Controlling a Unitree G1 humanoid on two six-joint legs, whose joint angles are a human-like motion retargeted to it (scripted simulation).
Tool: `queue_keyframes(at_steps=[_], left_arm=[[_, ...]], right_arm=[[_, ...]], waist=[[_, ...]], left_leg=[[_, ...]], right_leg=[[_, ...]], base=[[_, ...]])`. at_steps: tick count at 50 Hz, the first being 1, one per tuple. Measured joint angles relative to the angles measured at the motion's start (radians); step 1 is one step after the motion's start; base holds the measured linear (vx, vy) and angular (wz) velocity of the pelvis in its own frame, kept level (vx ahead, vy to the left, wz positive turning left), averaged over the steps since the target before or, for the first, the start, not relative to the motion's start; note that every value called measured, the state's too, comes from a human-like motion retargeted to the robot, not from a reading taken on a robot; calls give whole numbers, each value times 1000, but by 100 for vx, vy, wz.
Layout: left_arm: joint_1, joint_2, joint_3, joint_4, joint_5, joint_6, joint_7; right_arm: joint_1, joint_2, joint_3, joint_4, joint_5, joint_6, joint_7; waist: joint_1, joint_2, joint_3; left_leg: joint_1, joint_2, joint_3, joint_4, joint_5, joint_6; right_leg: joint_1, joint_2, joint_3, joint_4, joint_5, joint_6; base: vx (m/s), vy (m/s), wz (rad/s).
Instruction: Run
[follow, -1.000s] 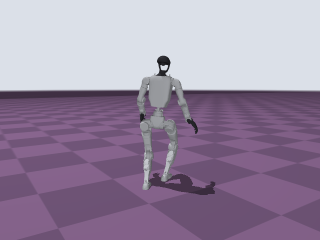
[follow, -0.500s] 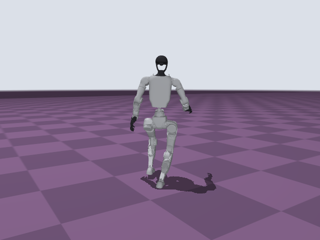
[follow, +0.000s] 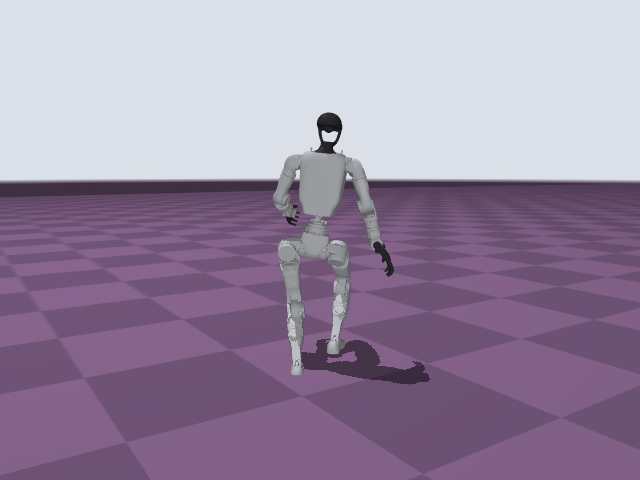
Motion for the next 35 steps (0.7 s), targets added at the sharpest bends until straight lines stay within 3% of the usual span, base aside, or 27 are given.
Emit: queue_keyframes(at_steps=[2,5,7,11,13,16,22,25,27,29,35], left_arm=[[-14,1,1,-19,3,-3,8],[31,2,-7,-58,24,-13,4],[78,2,-16,-67,45,-22,-17],[190,-1,-37,-53,91,-21,-81],[244,2,-41,-28,109,-5,-118],[318,7,-33,34,132,25,-159],[421,14,13,160,168,76,-179],[469,14,41,183,181,80,-182],[507,22,60,150,165,70,-194],[543,38,71,91,139,52,-202],[598,53,69,-86,74,-1,-188]], right_arm=[[11,20,8,23,25,-8,15],[38,36,21,-10,60,-27,25],[48,41,23,-60,77,-43,24],[59,50,12,-191,98,-75,11],[49,49,3,-266,100,-88,2],[6,36,-4,-382,92,-108,-18],[-175,-21,2,-585,17,-119,-73],[-278,-51,16,-671,-26,-120,-82],[-303,-61,21,-738,-18,-119,-76],[-293,-63,30,-795,3,-123,-63],[-141,-33,76,-816,45,-155,1]], waist=[[4,7,8],[38,112,10],[60,169,-6],[107,192,-48],[137,190,-62],[187,175,-70],[282,154,-23],[336,186,-12],[344,168,-18],[333,112,-28],[297,16,-103]], left_leg=[[40,2,-11,-4,0,-8],[60,144,-17,114,28,-87],[41,218,-36,152,159,-154],[-60,276,-52,267,395,-224],[-117,300,-48,348,414,-215],[-213,336,-36,487,354,-165],[-468,401,-42,754,182,-45],[-620,452,-72,810,143,-21],[-675,423,-54,774,153,-16],[-682,355,-3,683,186,-21],[-606,193,73,331,312,-101]], right_leg=[[-3,24,1,2,34,5],[56,170,-89,-79,107,7],[97,253,-129,-168,174,21],[169,334,-148,-275,239,46],[219,359,-154,-302,232,45],[317,382,-154,-329,183,30],[485,422,-134,-369,-76,-65],[510,485,-123,-427,-100,-92],[542,471,-105,-443,-96,-69],[592,403,-92,-448,-48,-12],[624,276,-72,-418,318,168]], base=[[4,0,-24],[10,-1,-68],[5,-4,-41],[-2,-4,-5],[0,0,0],[0,0,0],[-2,-1,1],[-6,0,-17],[3,1,27],[9,3,81],[4,7,66]])
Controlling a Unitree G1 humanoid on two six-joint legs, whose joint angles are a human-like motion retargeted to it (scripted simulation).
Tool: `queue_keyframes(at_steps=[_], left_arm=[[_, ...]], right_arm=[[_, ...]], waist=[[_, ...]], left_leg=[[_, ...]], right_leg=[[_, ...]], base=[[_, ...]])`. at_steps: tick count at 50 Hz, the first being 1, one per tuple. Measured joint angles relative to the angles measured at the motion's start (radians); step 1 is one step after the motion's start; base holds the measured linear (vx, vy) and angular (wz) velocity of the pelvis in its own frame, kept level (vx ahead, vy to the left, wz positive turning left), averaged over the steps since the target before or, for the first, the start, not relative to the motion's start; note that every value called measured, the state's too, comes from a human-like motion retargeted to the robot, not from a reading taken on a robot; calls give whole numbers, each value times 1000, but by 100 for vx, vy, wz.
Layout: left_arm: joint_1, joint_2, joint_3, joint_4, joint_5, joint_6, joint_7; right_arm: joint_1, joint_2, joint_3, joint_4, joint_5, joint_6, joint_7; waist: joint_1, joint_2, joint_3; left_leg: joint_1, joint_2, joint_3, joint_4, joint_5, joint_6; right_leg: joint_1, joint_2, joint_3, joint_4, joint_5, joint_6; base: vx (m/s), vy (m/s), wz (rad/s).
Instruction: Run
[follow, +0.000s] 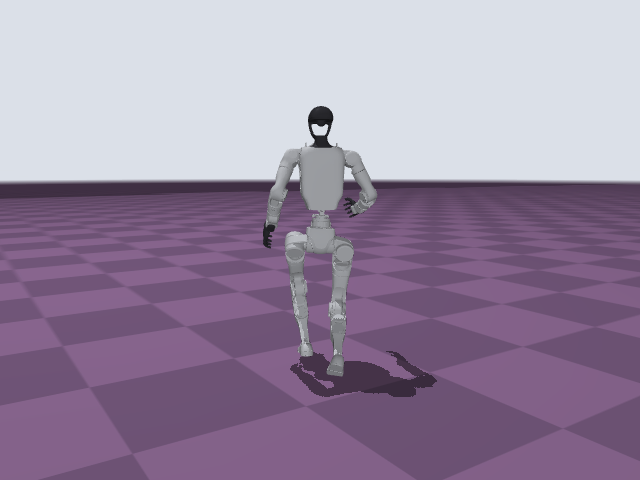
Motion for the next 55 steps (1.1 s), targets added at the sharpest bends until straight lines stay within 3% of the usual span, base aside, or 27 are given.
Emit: queue_keyframes(at_steps=[4,7,10,13,16,20,22,25,30,32,34,36,38,42,45,47,50,52,55], left_arm=[[-50,1,-24,-92,-18,-26,42],[-149,14,-41,-146,4,-42,102],[-357,32,-60,-161,49,-37,214],[-518,23,-55,-175,39,-34,277],[-562,2,-41,-211,5,-54,273],[-515,-23,-58,-260,-4,-97,209],[-471,-19,-84,-287,-4,-106,166],[-393,-2,-115,-312,-25,-94,107],[-223,10,-106,-251,-45,-27,75],[-168,-2,-70,-198,-57,6,75],[-103,-14,-43,-159,-81,21,65],[-28,-13,-17,-154,-110,22,45],[38,2,5,-169,-139,7,27],[110,9,29,-178,-165,-33,5],[111,-4,28,-177,-180,-42,23],[83,-11,27,-189,-176,-52,54],[-7,-16,35,-215,-144,-70,129],[-172,7,37,-203,-91,-65,227],[-380,26,42,-211,-56,-59,321]], right_arm=[[105,25,11,82,-6,-12,22],[169,52,13,199,-20,14,13],[169,100,0,407,-40,56,-8],[189,112,-8,561,-11,76,6],[224,102,-19,615,45,66,24],[262,101,-48,568,104,46,22],[273,103,-69,509,122,33,11],[239,93,-85,407,127,13,-25],[45,47,-106,244,92,-8,-95],[-105,18,-102,202,61,11,-129],[-219,-12,-98,155,47,23,-145],[-273,-29,-95,90,55,28,-144],[-277,-34,-89,20,77,23,-131],[-196,-12,-51,-74,108,-9,-72],[-118,11,-23,-91,102,-27,-18],[-62,32,-6,-67,88,-29,5],[39,74,12,22,51,0,15],[66,120,10,160,22,31,12],[143,140,11,358,22,57,30]], waist=[[-60,-26,-17],[-112,-45,-3],[-201,-109,25],[-273,-104,17],[-278,12,21],[-281,136,4],[-259,172,-7],[-212,200,-14],[-103,190,24],[-27,215,40],[36,218,31],[58,173,18],[50,82,16],[45,-32,-29],[4,-77,-50],[-30,-94,-46],[-87,-111,-23],[-142,-145,-1],[-242,-160,-8]], left_leg=[[86,-90,8,-78,-48,22],[147,-141,4,-33,-214,104],[189,-232,17,-86,-312,183],[285,-261,-3,-191,-312,173],[434,-142,-37,-234,-269,68],[525,13,-81,-232,43,-122],[522,75,-93,-149,159,-164],[514,169,-85,32,186,-140],[423,302,-76,450,-1,3],[278,382,-113,582,-60,50],[126,404,-139,631,-112,91],[15,342,-114,576,-144,122],[-30,221,-40,415,-143,132],[-56,36,52,-8,-75,58],[-36,-85,78,-201,-32,28],[-12,-135,81,-185,-63,60],[36,-190,72,-68,-219,168],[83,-215,56,-76,-301,183],[212,-268,27,-207,-312,183]], right_leg=[[-23,-80,-5,176,36,-3],[-80,-156,-11,395,-35,-44],[-255,-285,32,638,-97,-72],[-468,-314,89,721,-119,-97],[-563,-191,35,596,-115,-127],[-580,-13,-35,269,-91,-113],[-567,68,-45,130,-95,-100],[-527,146,-62,47,-141,-127],[-435,213,-59,175,-418,-295],[-406,282,-59,112,-418,-339],[-348,309,-43,49,-418,-344],[-250,264,-13,11,-418,-300],[-127,159,20,-14,-374,-212],[-8,23,42,-56,-53,-15],[8,-53,49,43,113,52],[7,-94,49,167,140,51],[-50,-169,38,449,106,17],[-192,-233,54,638,50,-35],[-448,-293,119,797,-51,-92]], base=[[-1,6,53],[-4,5,29],[-11,2,73],[-3,2,23],[13,-1,-84],[9,-9,-27],[-1,-9,-2],[-4,-7,-3],[-6,-7,0],[-15,-8,-50],[-5,-2,-13],[7,3,102],[15,7,163],[8,9,109],[-1,8,93],[-4,5,64],[-5,3,39],[-10,-6,58],[-6,3,54]])
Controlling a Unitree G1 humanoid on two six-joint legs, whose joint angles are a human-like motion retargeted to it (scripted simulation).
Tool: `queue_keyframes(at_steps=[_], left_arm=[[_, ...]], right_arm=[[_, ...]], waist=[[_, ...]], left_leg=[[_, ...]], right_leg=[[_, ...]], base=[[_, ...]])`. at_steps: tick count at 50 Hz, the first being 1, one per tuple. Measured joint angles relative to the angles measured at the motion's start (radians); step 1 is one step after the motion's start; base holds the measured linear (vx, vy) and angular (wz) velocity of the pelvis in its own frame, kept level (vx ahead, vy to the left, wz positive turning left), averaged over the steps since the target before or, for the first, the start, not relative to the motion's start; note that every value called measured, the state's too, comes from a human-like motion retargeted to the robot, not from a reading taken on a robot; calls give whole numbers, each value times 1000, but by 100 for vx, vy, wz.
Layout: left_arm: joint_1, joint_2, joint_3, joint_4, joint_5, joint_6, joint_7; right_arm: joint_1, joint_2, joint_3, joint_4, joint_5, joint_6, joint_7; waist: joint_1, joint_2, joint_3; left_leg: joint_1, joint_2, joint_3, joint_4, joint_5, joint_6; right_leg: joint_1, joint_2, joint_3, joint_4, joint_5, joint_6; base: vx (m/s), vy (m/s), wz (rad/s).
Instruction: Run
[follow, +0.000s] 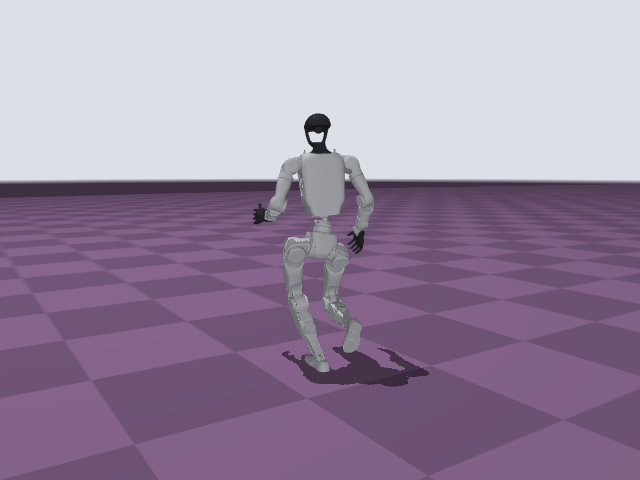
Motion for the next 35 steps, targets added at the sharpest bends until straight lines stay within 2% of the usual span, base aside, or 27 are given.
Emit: queue_keyframes(at_steps=[2,4,5,8,10,12,15,17,19,20,23,26,28,30,32,35], left_arm=[[-69,-1,11,-39,1,-11,16],[-91,-4,17,-82,3,-35,8],[-93,-6,15,-102,7,-52,-1],[-55,-23,-30,-150,34,-95,-49],[-14,-20,-65,-177,38,-100,-88],[48,-13,-84,-178,35,-83,-124],[164,-15,-92,-125,31,-35,-149],[231,-28,-67,-62,11,6,-158],[315,-39,-49,-19,-18,28,-179],[362,-39,-41,-10,-28,31,-193],[494,-3,-20,-32,-53,10,-238],[557,7,-4,-33,-64,-21,-263],[560,-9,-1,-24,-68,-28,-254],[534,-28,-4,-27,-63,-35,-224],[484,-42,-8,-51,-50,-47,-189],[267,-27,-10,-69,21,-46,-68]], right_arm=[[66,-17,-4,78,32,-5,26],[126,-34,-17,115,70,-16,42],[153,-40,-27,123,88,-21,45],[219,-41,-76,86,129,-39,31],[226,-40,-105,39,144,-47,-1],[181,-47,-122,-17,138,-62,-39],[36,-77,-134,-95,103,-77,-100],[-150,-115,-124,-127,57,-65,-154],[-301,-155,-112,-173,27,-60,-189],[-357,-171,-106,-207,20,-59,-199],[-393,-185,-89,-346,42,-71,-186],[-340,-169,-48,-456,73,-104,-127],[-285,-151,-16,-493,78,-122,-82],[-227,-129,9,-493,74,-129,-41],[-158,-99,29,-455,59,-118,-24],[-86,-30,33,-305,8,-71,-21]], waist=[[-20,51,3],[-28,141,11],[-33,191,13],[-33,282,1],[-6,330,-5],[31,350,-3],[104,353,28],[186,379,43],[265,379,28],[293,366,16],[298,231,4],[301,126,-23],[279,82,-44],[241,52,-55],[202,44,-51],[133,13,-11]], left_leg=[[153,11,-19,-79,9,-14],[293,103,-49,-119,83,-111],[350,164,-66,-124,144,-171],[397,298,-100,-35,452,-328],[389,389,-107,91,584,-366],[367,460,-102,267,609,-346],[282,566,-93,606,507,-249],[99,670,-132,817,403,-176],[-101,708,-166,914,318,-112],[-193,699,-170,923,283,-85],[-297,531,-50,696,239,-43],[-304,362,49,310,253,-99],[-282,252,82,74,275,-148],[-245,162,94,-39,285,-157],[-220,123,88,32,222,-102],[-134,69,57,113,37,0]], right_leg=[[-105,43,12,-38,-55,-29],[-148,134,-48,-187,-84,-55],[-156,190,-89,-288,-93,-62],[-143,340,-143,-625,-105,-45],[-119,428,-170,-775,-124,-55],[-89,475,-188,-771,-188,-111],[-28,521,-196,-657,-352,-234],[5,594,-195,-704,-367,-286],[76,630,-167,-777,-367,-288],[127,628,-146,-810,-367,-274],[341,479,-82,-840,-321,-142],[473,346,-65,-855,-68,31],[503,270,-67,-802,97,111],[512,206,-67,-698,180,140],[497,155,-79,-530,180,121],[346,58,-71,-209,109,55]], base=[[11,12,-42],[17,0,-59],[15,-9,-21],[5,-13,14],[-5,-9,10],[-7,-7,7],[-7,-8,3],[-16,-11,-50],[-9,-5,-24],[3,3,67],[14,9,150],[11,13,109],[1,11,88],[-4,7,74],[-6,4,43],[-7,-1,29]])
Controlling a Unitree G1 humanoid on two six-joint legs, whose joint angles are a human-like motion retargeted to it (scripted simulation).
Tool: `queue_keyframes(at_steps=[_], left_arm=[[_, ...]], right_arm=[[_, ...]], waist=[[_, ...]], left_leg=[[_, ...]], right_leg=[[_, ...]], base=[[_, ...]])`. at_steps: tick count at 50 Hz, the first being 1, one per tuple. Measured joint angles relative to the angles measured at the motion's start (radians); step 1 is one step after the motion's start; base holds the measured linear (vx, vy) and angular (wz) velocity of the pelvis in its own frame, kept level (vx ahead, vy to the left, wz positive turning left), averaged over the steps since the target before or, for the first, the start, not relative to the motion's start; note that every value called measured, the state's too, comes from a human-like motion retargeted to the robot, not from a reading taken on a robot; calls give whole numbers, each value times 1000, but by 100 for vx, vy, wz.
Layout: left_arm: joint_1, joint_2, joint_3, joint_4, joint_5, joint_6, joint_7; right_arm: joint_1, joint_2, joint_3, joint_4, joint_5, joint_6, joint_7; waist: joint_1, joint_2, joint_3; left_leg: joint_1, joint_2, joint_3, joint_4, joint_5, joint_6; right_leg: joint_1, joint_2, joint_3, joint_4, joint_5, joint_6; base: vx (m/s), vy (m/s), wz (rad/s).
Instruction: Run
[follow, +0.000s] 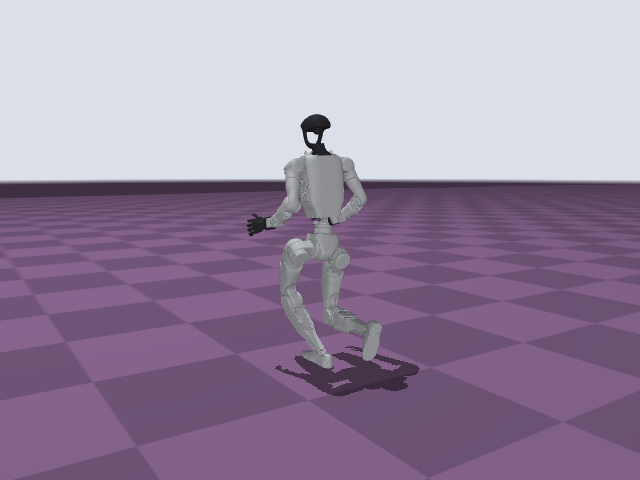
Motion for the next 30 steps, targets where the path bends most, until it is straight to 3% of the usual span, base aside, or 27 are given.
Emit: queue_keyframes(at_steps=[3,5,7,10,12,15,17,20,22,24,27,30], left_arm=[[-238,23,-5,-21,35,12,92],[-315,25,1,-67,24,1,104],[-325,19,-9,-119,16,-31,84],[-287,10,-70,-184,25,-86,30],[-244,12,-110,-204,24,-89,-1],[-146,12,-138,-170,21,-56,-30],[-70,10,-131,-107,19,-12,-35],[41,3,-84,-24,-14,32,-54],[142,27,-55,-33,-42,28,-91],[228,57,-31,-48,-61,8,-128],[292,60,-8,-36,-75,-18,-166],[282,24,-6,-21,-81,-21,-142]], right_arm=[[76,20,-1,174,1,23,3],[147,-4,-8,236,42,16,13],[221,-26,-31,252,82,0,16],[315,-31,-88,225,127,-17,4],[316,-29,-111,188,137,-25,-33],[226,-39,-123,128,123,-40,-87],[86,-62,-123,93,86,-33,-135],[-198,-111,-100,45,7,-11,-201],[-281,-130,-87,-39,3,-15,-209],[-288,-135,-69,-131,28,-26,-187],[-224,-120,-25,-221,66,-59,-120],[-136,-90,14,-224,79,-79,-49]], waist=[[-102,-12,-1],[-134,44,-3],[-143,153,1],[-141,264,-23],[-105,315,-32],[-41,323,-14],[17,322,20],[138,339,28],[168,281,6],[163,181,-4],[157,68,-39],[101,4,-71]], left_leg=[[156,-49,-37,-117,-37,0],[332,-42,-62,-223,-16,-22],[482,78,-94,-262,99,-142],[550,238,-126,-179,413,-310],[531,347,-126,-19,512,-328],[484,469,-109,305,476,-254],[377,561,-128,557,357,-168],[60,671,-197,786,196,-63],[-94,609,-164,718,138,-18],[-140,470,-65,503,121,-13],[-140,264,40,61,165,-93],[-83,76,74,-262,213,-146]], right_leg=[[-287,-58,60,161,-126,-74],[-415,-15,69,101,-191,-102],[-453,106,-8,-121,-225,-120],[-463,293,-63,-533,-244,-98],[-452,388,-85,-665,-250,-117],[-418,448,-92,-557,-360,-225],[-367,487,-93,-479,-464,-304],[-278,574,-68,-566,-476,-339],[-149,527,-20,-613,-472,-282],[0,410,20,-629,-408,-175],[126,259,37,-637,-110,12],[150,135,42,-513,96,97]], base=[[-6,0,37],[12,11,-30],[17,-4,-31],[5,-14,18],[-8,-10,12],[-8,-8,21],[-10,-11,4],[-13,-7,-24],[7,6,112],[17,12,188],[9,14,145],[-3,9,114]])
